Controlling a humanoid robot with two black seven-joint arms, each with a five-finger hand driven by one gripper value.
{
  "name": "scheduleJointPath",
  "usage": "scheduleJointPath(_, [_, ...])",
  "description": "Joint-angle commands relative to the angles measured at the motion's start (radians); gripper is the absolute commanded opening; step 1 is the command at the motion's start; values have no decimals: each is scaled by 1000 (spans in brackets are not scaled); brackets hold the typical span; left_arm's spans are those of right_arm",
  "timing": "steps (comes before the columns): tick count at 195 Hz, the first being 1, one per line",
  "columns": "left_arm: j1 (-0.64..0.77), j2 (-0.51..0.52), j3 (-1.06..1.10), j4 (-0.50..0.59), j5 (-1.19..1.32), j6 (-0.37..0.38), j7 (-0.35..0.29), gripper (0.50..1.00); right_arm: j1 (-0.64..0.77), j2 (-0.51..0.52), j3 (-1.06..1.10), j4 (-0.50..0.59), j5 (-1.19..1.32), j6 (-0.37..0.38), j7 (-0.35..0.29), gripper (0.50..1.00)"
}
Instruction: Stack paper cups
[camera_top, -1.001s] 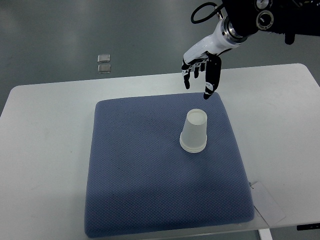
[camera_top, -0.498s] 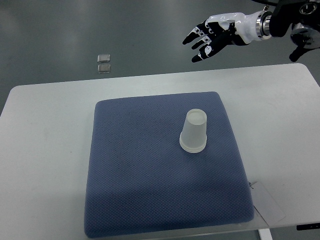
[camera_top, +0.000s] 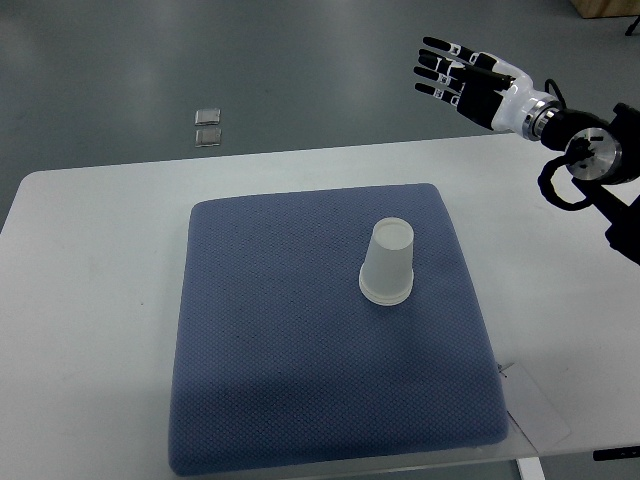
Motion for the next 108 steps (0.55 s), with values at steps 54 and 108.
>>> scheduleJointPath(54, [0, 0, 0, 0, 0, 0, 1, 1000, -106, 111, 142, -81, 5, 10, 53, 860])
scheduleJointPath(108, [0, 0, 0, 0, 0, 0, 1, 1000, -135, 143, 159, -81, 15, 23, 90, 860])
